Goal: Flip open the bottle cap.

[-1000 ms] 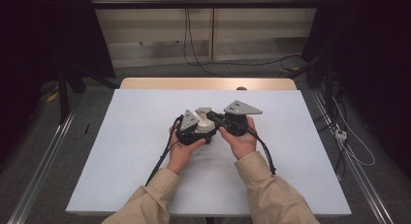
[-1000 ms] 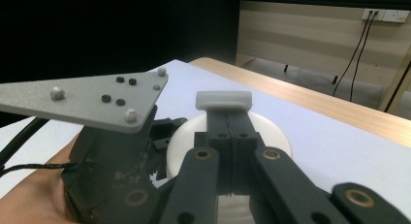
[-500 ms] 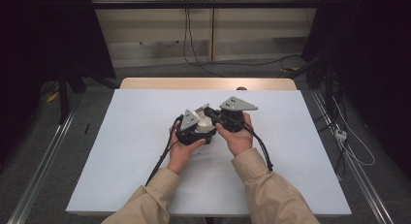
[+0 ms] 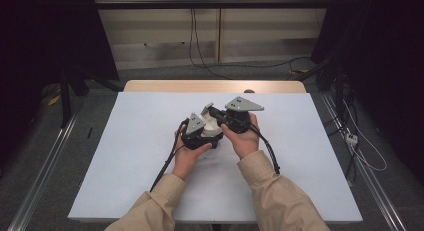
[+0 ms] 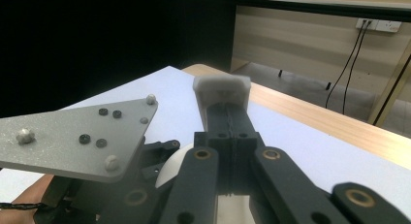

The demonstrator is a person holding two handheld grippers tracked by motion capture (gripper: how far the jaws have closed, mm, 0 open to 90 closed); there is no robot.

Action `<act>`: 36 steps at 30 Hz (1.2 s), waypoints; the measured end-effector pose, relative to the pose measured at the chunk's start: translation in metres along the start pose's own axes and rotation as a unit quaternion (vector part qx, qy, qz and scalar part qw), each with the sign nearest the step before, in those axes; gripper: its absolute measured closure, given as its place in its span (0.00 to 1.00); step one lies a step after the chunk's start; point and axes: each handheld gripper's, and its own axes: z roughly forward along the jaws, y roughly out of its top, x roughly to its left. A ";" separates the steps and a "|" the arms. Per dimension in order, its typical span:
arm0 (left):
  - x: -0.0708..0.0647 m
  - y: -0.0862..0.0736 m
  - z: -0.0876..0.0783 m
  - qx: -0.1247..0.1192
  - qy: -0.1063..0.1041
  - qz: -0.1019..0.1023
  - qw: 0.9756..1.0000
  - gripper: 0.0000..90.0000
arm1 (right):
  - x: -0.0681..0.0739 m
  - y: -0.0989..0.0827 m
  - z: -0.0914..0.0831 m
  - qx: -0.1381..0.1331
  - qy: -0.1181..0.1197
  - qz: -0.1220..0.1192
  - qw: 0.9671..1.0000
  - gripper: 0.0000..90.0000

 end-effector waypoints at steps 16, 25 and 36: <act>0.001 0.000 -0.001 0.002 0.006 0.012 1.000 0.21 | -0.002 -0.001 0.006 0.000 -0.007 -0.007 1.000 1.00; 0.001 0.000 0.000 0.000 0.005 0.011 1.000 0.21 | -0.003 -0.002 0.010 0.004 -0.007 -0.007 1.000 1.00; 0.001 0.000 -0.001 0.002 0.005 0.013 1.000 0.21 | -0.002 0.000 0.016 0.006 -0.010 -0.013 1.000 1.00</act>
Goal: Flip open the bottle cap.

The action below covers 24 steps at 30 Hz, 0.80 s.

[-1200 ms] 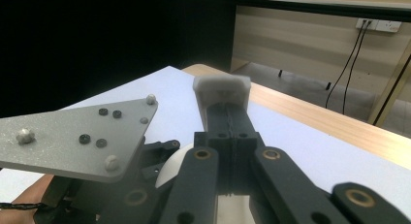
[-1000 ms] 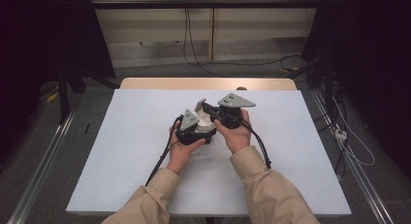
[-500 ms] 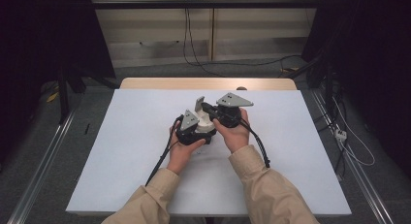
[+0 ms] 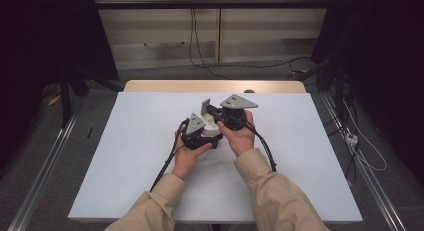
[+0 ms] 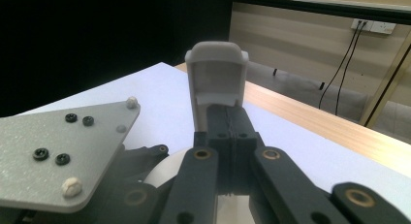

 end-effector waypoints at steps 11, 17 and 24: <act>-0.001 0.000 0.001 -0.002 -0.006 -0.011 1.000 0.21 | 0.000 0.003 0.005 0.001 -0.003 -0.006 1.000 1.00; -0.001 0.000 0.001 -0.001 -0.006 -0.011 1.000 0.21 | -0.001 0.003 0.008 0.003 -0.004 -0.005 1.000 1.00; -0.001 0.000 0.001 -0.002 -0.006 -0.011 1.000 0.21 | -0.001 0.004 0.011 0.006 -0.005 -0.010 1.000 1.00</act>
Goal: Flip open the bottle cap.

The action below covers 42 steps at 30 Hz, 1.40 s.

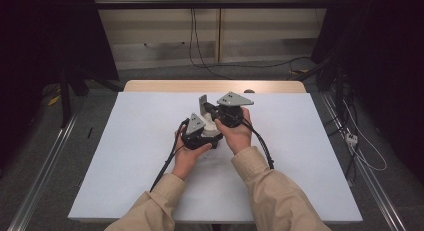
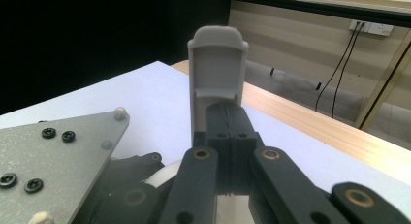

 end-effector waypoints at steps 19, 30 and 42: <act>0.000 0.000 0.000 0.000 -0.001 0.000 1.000 0.21 | -0.001 0.000 0.005 0.006 0.000 0.000 1.000 1.00; 0.000 0.000 0.000 0.000 -0.001 0.000 1.000 0.21 | -0.001 0.000 0.010 0.010 0.002 0.005 1.000 1.00; 0.000 0.000 0.000 -0.001 0.004 0.001 1.000 0.21 | -0.001 0.001 0.016 0.017 0.003 0.003 1.000 1.00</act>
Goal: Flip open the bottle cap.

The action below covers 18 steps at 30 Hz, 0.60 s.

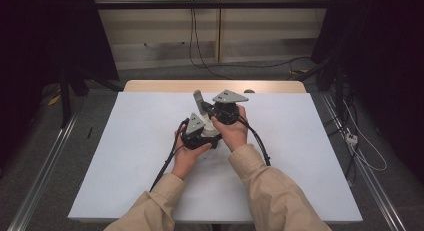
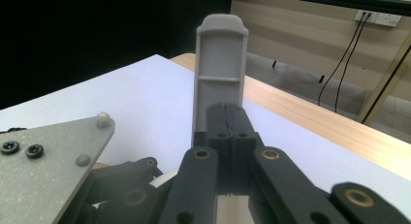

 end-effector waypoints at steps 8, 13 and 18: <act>0.000 0.000 0.000 0.000 0.000 0.000 1.000 0.21 | 0.000 0.001 0.007 0.016 0.003 0.008 1.000 1.00; -0.001 0.000 0.000 -0.002 0.000 -0.002 1.000 0.21 | 0.002 0.002 0.011 0.039 0.000 -0.005 0.999 1.00; 0.001 0.000 0.000 0.001 -0.001 0.001 1.000 0.21 | 0.001 0.004 0.011 0.048 0.002 0.000 0.999 1.00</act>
